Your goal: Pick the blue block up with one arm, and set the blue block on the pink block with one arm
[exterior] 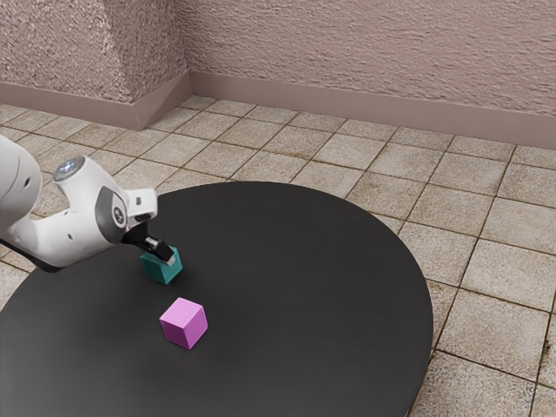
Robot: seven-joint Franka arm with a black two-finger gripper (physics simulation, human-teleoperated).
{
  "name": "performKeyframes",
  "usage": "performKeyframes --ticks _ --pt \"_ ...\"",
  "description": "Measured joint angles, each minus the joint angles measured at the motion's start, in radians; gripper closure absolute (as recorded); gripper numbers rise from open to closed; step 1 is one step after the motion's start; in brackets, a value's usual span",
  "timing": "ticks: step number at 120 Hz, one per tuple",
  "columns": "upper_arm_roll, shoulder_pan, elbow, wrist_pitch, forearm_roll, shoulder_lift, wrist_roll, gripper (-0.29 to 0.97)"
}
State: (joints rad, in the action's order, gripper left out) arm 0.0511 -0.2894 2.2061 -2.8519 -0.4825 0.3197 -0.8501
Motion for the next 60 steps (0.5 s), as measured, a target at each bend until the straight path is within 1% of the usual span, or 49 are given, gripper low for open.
performKeyframes --ticks 25,60 --pt "-0.009 -0.005 -0.001 0.029 -0.032 -0.001 -0.052 0.18" --pt "-0.013 0.001 -0.002 0.049 -0.041 -0.016 -0.098 0.28"
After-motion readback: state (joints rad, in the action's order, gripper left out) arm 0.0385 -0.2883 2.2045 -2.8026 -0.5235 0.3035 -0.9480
